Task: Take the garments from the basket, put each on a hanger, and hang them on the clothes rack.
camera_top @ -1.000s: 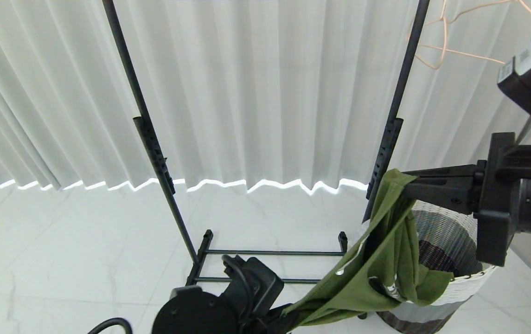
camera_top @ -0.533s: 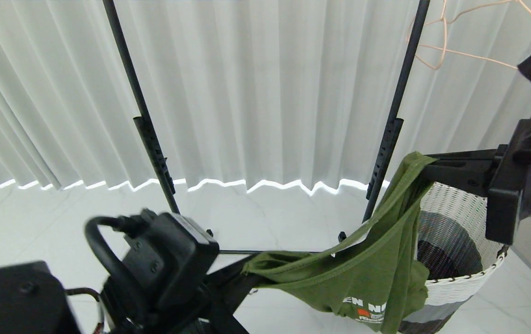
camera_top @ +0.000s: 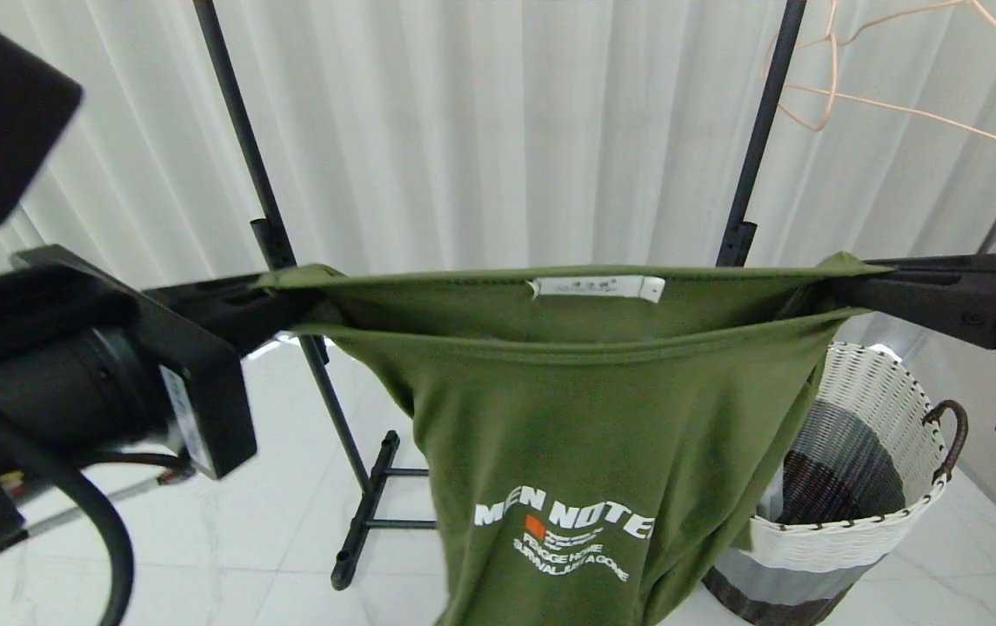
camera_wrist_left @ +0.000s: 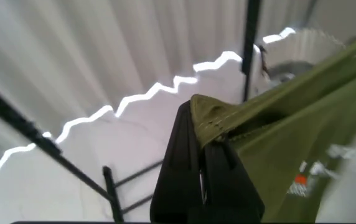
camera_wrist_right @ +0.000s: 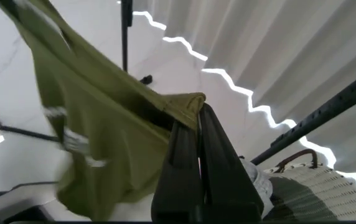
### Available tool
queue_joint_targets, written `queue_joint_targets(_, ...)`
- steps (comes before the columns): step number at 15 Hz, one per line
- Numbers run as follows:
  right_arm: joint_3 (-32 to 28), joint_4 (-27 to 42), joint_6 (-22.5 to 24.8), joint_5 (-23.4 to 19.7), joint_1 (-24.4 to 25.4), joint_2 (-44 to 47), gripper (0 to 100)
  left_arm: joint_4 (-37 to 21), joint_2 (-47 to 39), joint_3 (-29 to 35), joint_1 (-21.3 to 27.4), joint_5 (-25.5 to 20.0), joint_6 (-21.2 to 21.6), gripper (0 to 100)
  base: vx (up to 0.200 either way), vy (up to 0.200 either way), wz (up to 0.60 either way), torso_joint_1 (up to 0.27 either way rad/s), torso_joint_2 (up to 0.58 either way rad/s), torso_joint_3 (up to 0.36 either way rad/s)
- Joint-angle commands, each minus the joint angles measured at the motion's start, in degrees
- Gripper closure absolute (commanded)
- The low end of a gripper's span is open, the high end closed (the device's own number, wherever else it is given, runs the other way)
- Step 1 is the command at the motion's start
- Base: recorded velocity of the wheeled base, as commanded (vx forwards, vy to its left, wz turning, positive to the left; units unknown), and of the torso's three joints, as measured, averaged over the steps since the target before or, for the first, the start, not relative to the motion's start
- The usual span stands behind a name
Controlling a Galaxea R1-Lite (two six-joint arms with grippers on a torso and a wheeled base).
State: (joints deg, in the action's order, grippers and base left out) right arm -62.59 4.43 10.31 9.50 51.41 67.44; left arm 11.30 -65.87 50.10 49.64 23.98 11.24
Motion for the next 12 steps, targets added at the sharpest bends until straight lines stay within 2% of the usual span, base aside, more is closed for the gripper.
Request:
queue_joint_targets(1,-1.0,-2.5,2.1,0.3,-2.4,0.7,100,-0.8,2.0,5.0,-2.9,0.1,0.2,100,0.0,0.0,0.0,0.0,0.0,0.0)
queue_joint_targets(3,-3.7,-3.0,4.5,0.2,-3.3,0.7,100,-3.7,2.0,7.7,-4.4,0.2,0.1,100,0.0,0.0,0.0,0.0,0.0,0.0)
queue_joint_targets(4,-4.3,-2.8,4.8,0.3,-3.9,0.1,100,-5.3,2.5,6.9,-8.5,0.2,0.1,100,0.0,0.0,0.0,0.0,0.0,0.0)
queue_joint_targets(5,-3.6,-2.6,5.0,0.3,-4.0,-0.9,100,-5.3,2.7,7.0,-8.5,0.2,0.5,100,0.0,0.0,0.0,0.0,0.0,0.0)
queue_joint_targets(9,-7.2,-1.0,8.9,0.2,-4.0,-1.3,100,-5.3,2.1,12.8,-0.6,1.8,1.7,100,0.0,0.0,0.0,0.0,0.0,0.0)
queue_joint_targets(11,-10.3,2.8,8.9,0.3,-4.0,-1.5,100,-5.3,1.4,14.6,1.6,1.9,3.1,100,0.0,0.0,0.0,0.0,0.0,0.0)
queue_joint_targets(12,-13.5,7.5,9.0,0.5,-4.0,-1.9,100,-5.3,0.8,15.5,2.4,2.3,4.3,100,0.0,0.0,0.0,0.0,0.0,0.0)
